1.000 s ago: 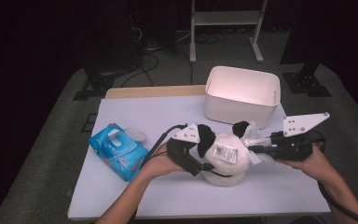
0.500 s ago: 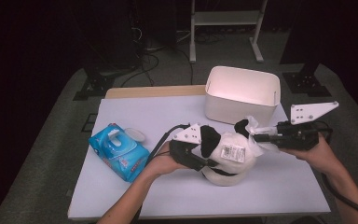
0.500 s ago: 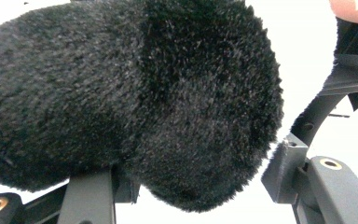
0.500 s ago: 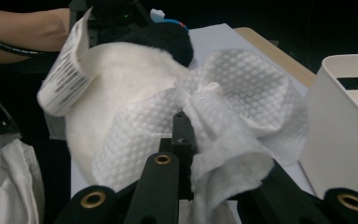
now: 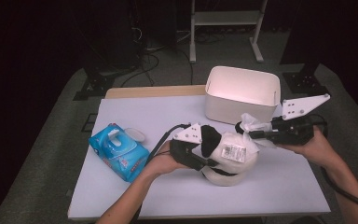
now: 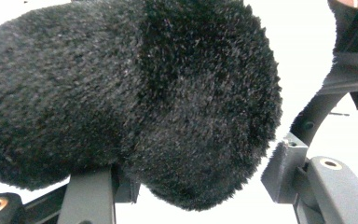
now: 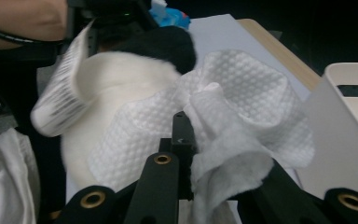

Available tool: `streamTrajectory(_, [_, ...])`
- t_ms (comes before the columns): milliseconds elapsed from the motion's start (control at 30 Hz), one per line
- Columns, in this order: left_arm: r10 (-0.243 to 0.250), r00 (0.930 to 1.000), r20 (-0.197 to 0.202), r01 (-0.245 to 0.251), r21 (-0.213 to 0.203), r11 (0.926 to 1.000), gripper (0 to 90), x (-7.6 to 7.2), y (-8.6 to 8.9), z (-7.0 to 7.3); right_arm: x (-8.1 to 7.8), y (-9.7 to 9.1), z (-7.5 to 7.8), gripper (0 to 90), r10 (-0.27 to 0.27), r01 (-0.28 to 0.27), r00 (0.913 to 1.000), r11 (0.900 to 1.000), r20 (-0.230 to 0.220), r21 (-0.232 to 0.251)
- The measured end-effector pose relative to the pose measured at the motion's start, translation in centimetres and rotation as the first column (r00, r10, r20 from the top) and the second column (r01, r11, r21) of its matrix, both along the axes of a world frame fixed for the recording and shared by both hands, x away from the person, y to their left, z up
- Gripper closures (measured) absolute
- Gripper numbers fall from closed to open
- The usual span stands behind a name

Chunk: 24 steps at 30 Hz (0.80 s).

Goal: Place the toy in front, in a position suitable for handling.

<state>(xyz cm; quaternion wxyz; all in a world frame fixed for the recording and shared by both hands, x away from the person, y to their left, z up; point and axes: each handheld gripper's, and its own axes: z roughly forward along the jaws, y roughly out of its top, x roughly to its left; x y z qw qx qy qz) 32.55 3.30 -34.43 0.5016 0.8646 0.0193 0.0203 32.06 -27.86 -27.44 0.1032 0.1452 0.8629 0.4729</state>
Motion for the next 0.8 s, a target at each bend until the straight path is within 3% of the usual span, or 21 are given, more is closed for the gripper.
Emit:
streamTrajectory(100, [-0.013,0.9998,0.017,0.012,0.018,0.9998,41.0,-0.1,-0.3,0.2,0.6,-0.1,0.4,80.4,-0.014,0.014,0.9999,0.9999,0.004,-0.005])
streamTrajectory(333, [-0.007,1.0,0.007,0.007,0.011,0.9999,40.9,0.1,-0.1,0.1,0.2,0.6,0.7,80.3,0.014,-0.014,0.9998,0.9987,0.011,-0.05])
streamTrajectory(633, [-0.026,0.9995,0.019,0.026,0.025,0.9994,40.7,0.0,-0.7,0.4,0.6,-0.3,1.1,80.0,-0.032,0.032,0.9995,0.996,0.004,-0.084])
streamTrajectory(800, [-0.011,0.9998,0.015,0.01,0.031,0.9995,40.5,0.1,-1.0,0.6,0.5,1.2,0.9,79.9,0.026,-0.027,0.9996,0.9959,-0.01,-0.086])
